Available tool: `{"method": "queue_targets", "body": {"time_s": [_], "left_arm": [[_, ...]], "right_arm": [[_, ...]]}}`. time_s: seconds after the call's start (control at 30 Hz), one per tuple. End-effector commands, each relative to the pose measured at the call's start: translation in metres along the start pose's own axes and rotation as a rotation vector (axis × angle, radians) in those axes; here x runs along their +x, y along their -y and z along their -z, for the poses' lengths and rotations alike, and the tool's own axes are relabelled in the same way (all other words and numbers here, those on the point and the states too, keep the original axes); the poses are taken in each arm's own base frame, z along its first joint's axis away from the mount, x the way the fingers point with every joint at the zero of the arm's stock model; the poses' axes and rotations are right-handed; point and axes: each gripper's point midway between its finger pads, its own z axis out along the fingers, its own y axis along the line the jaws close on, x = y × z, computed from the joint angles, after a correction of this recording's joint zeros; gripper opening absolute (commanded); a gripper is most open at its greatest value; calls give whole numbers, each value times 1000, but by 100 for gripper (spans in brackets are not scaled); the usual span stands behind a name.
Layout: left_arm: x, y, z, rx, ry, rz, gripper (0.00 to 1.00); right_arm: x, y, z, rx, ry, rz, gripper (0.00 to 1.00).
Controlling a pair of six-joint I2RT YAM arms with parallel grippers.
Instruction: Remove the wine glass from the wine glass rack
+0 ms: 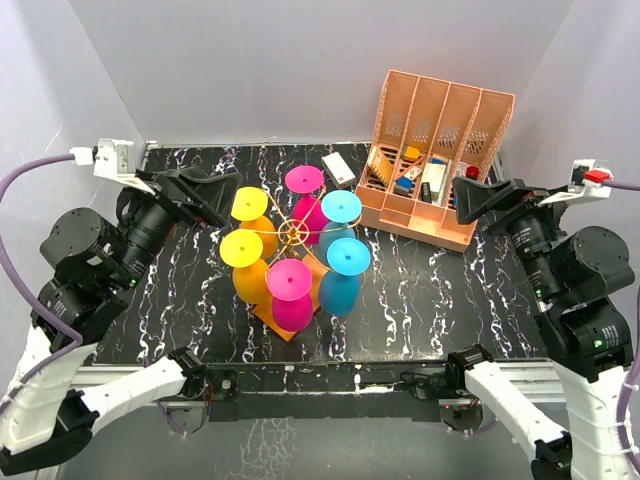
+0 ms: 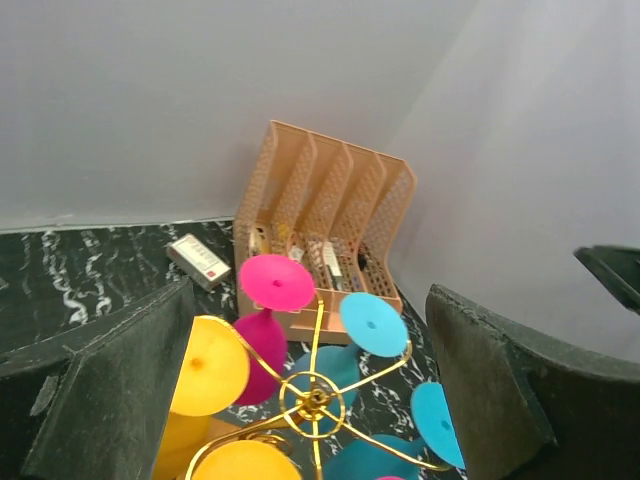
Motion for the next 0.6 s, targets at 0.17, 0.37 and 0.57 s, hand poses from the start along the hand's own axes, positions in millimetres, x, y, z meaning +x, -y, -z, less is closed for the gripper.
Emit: {"method": "queue_targets", "body": {"time_s": [0.17,0.37,0.57], "left_arm": [[10,-63,29,-228,21,66,97],[21,-91,53,-354,15,120,97],[37,-101,76,-420,-18,184,97]], "right_arm": [[37,24,-3,116,-94,-52,98],[67,36,-4,174,-176,-92,98],[86,34,-1,138,-206,-111,98]]}}
